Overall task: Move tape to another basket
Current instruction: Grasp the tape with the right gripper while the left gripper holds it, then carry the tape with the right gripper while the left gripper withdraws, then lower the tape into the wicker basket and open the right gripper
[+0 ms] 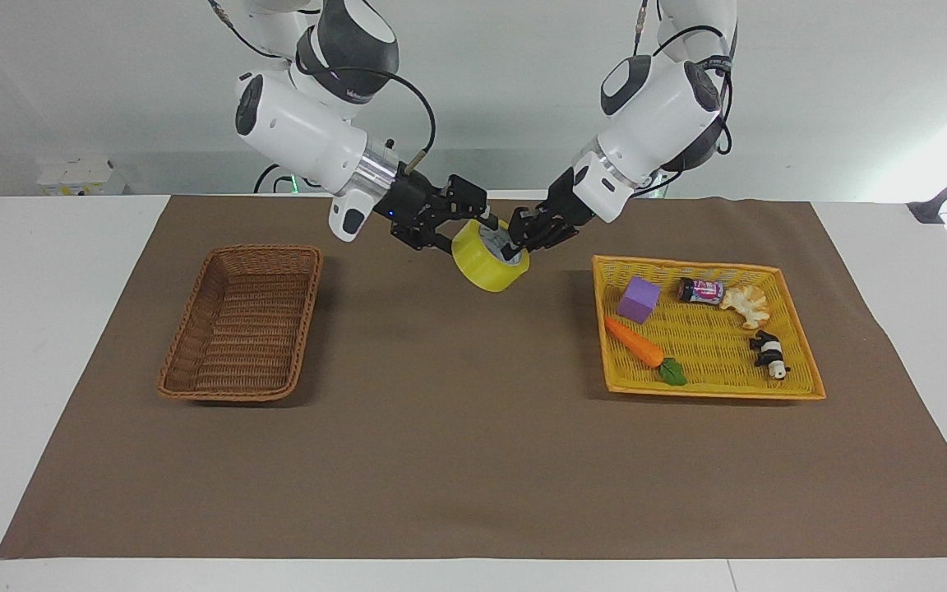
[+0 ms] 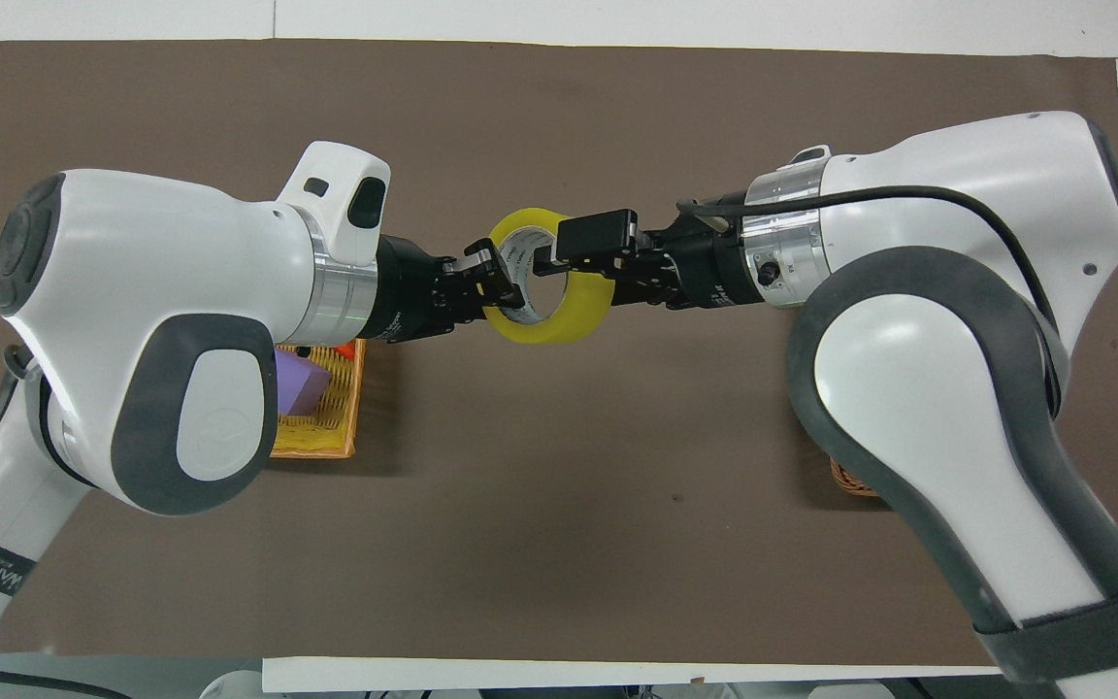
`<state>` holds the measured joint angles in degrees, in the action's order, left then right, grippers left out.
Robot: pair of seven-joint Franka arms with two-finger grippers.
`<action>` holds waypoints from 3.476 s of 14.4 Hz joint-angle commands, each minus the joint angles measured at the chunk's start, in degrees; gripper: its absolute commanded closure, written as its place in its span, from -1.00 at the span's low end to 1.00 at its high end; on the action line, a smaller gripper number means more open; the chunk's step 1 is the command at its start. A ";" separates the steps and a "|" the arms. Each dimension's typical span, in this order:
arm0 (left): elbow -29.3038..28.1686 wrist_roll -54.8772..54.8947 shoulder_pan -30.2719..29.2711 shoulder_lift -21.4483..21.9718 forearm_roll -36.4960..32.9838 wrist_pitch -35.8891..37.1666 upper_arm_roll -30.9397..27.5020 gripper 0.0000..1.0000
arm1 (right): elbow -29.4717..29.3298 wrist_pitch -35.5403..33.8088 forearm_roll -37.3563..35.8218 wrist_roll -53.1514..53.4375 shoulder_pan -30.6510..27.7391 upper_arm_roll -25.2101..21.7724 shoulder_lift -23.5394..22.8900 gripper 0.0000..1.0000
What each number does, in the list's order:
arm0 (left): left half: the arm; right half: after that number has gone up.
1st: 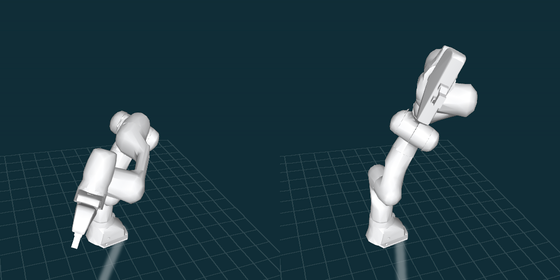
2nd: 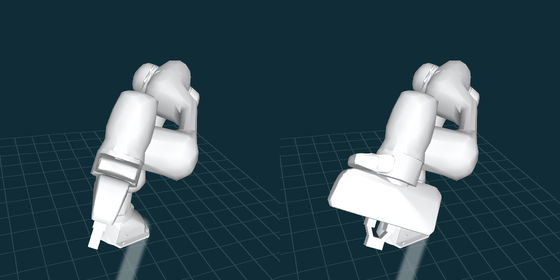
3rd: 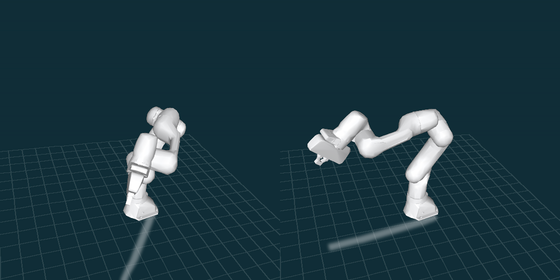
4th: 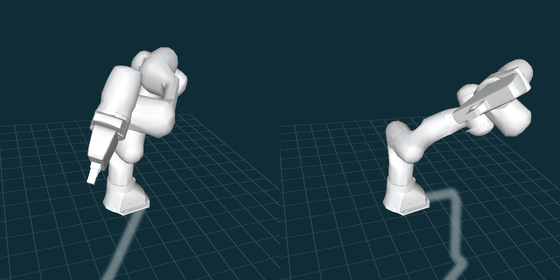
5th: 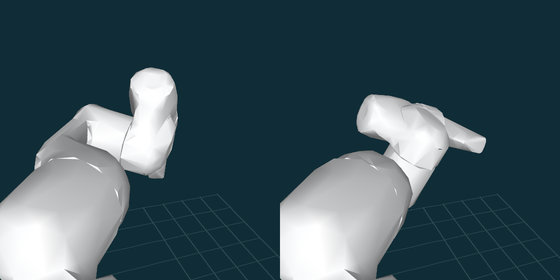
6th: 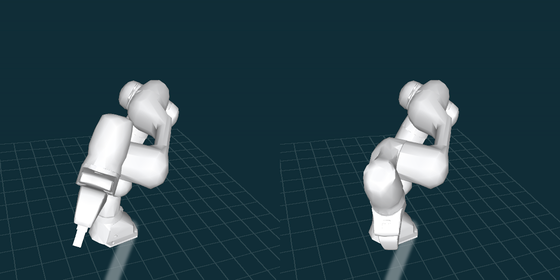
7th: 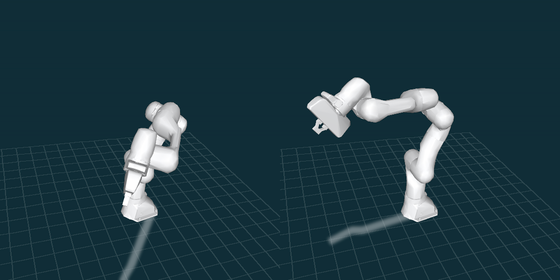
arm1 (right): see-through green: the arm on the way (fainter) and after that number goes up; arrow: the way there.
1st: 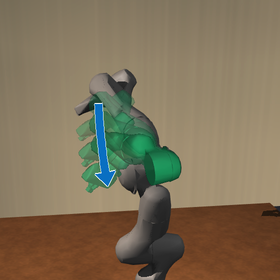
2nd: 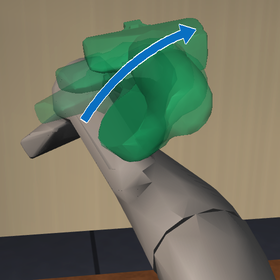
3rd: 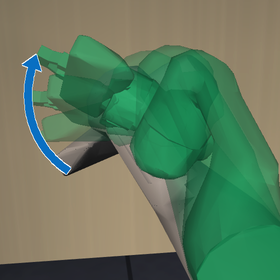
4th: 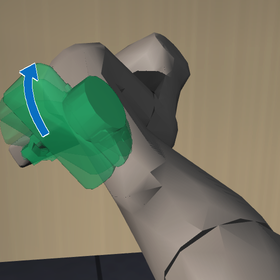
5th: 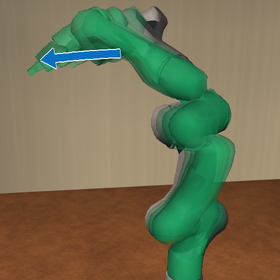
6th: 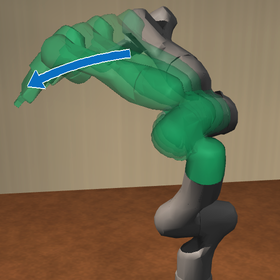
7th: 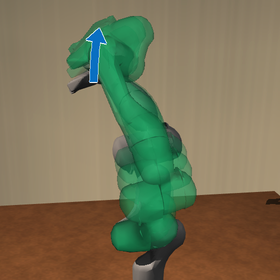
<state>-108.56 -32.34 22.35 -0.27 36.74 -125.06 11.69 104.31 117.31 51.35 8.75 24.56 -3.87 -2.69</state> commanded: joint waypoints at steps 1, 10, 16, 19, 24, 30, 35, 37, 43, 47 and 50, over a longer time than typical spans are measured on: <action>-0.07 -0.71 0.94 0.97 0.79 0.69 -0.79 1.00 | 0.54 0.56 0.50 -1.01 -0.22 0.00 0.14 -0.79; -0.07 -0.71 0.94 0.97 0.70 1.13 -0.79 1.00 | 3.27 0.99 0.41 -5.67 -0.22 0.00 1.02 0.52; 0.02 -0.88 0.94 1.06 0.70 1.39 -0.79 0.36 | 3.09 0.64 0.41 -4.97 -0.57 0.00 1.11 1.00; 0.63 -1.15 0.51 2.02 0.53 2.97 -0.88 -0.93 | 3.09 -0.23 0.41 -5.06 -1.71 -0.09 1.11 1.00; 5.28 -0.36 -7.03 4.40 -5.24 16.48 -2.46 -0.99 | 3.88 -6.90 -1.60 -12.06 -10.56 -0.26 1.81 1.00; 7.66 13.66 -26.45 4.84 -22.49 28.28 -2.90 -0.99 | 10.82 -17.09 -6.08 -26.55 -27.17 -0.26 3.83 1.00; 8.81 28.71 -32.44 4.75 -34.01 27.67 -2.90 -0.99 | 13.55 -20.53 -9.95 -39.67 -37.82 -0.26 -0.90 1.00; 8.46 29.27 -33.34 4.84 -34.10 28.19 -2.90 -0.99 | 15.48 -20.63 -11.18 -42.93 -39.24 -0.26 -1.18 1.00; 8.46 29.18 -32.55 4.84 -34.10 28.29 -2.81 -0.99 | 16.10 -20.10 -14.69 -54.00 -43.28 -0.26 -5.65 1.00; 8.37 29.18 -33.33 5.01 -34.10 29.16 -2.90 -0.99 | 17.85 -18.17 -15.76 -55.86 -44.16 -0.35 -6.01 1.00; 8.63 29.00 -33.25 4.93 -34.10 29.34 -2.82 -0.99 | 18.21 -16.94 -16.89 -55.86 -44.34 -0.35 -5.92 0.40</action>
<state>-100.40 -3.77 -10.27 4.35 3.65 -97.16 8.41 121.15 98.61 36.20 -46.19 -18.90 -4.96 -9.77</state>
